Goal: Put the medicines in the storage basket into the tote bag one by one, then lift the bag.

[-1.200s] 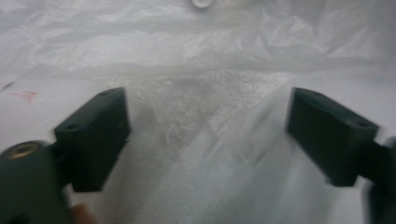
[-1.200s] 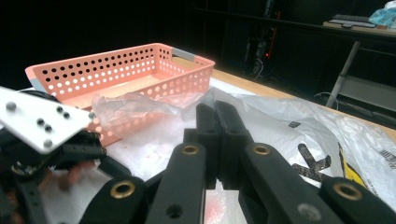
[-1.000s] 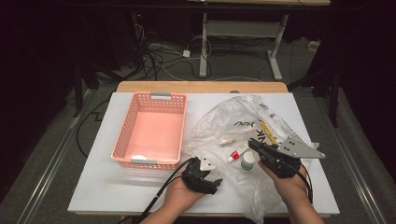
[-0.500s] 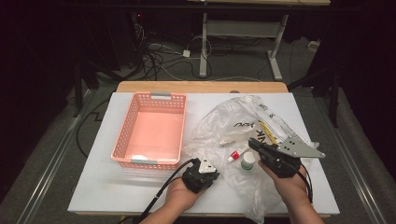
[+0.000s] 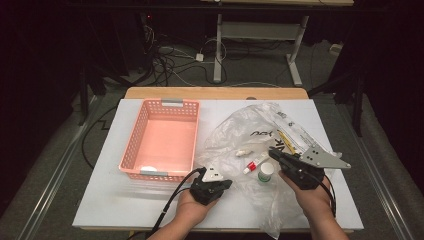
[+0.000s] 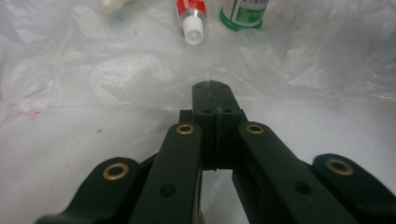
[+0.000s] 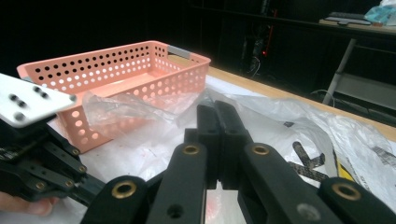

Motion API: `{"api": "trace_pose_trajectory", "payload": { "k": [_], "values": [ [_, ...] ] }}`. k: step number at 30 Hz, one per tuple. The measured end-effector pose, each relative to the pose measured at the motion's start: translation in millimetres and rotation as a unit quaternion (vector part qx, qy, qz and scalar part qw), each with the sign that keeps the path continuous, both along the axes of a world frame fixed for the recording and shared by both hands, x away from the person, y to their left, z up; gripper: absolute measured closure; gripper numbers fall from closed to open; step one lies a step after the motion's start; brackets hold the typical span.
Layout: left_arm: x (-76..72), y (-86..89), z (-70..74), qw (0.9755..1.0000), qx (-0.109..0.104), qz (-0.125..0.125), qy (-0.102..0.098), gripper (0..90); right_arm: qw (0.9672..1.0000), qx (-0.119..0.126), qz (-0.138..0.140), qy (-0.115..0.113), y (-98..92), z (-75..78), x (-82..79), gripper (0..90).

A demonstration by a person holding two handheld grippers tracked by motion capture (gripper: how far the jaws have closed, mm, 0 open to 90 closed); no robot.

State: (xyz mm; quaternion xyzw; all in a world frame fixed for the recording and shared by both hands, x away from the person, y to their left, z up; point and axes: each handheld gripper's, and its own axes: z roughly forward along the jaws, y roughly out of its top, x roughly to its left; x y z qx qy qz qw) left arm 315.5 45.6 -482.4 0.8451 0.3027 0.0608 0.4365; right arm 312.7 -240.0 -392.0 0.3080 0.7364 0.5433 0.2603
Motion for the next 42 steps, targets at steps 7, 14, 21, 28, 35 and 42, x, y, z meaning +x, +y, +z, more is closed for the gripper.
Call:
{"api": "trace_pose_trajectory", "payload": {
  "k": [7,14,21,28,35,42],
  "values": [
    [-3.7,5.3,8.5,0.9985,-0.042,0.01,-0.033,88.8,1.0,0.001,-0.003,-0.004,-0.3,0.9,1.2,90.0],
    [-11.2,5.9,21.9,0.9962,-0.05,0.014,-0.069,88.8,1.0,0.002,-0.002,-0.004,-0.3,-0.9,-0.3,90.0],
    [-9.5,4.9,27.0,0.995,-0.063,0.013,-0.076,88.7,0.9998,0.01,-0.006,-0.013,-4.5,4.1,0.3,90.0],
    [-6.8,5.8,38.5,0.9923,-0.08,0.013,-0.093,88.8,0.9997,0.017,-0.012,-0.014,-4.1,7.6,3.5,90.0],
    [-4.6,3.9,54.5,0.9884,-0.097,0.018,-0.115,88.7,0.9991,0.022,-0.018,-0.031,-2.2,17.4,8.1,90.0],
    [4.8,2.8,85.0,0.9808,-0.116,0.028,-0.154,88.8,0.9981,0.028,-0.033,-0.045,0.2,27.5,17.6,90.0]
  ]
}}
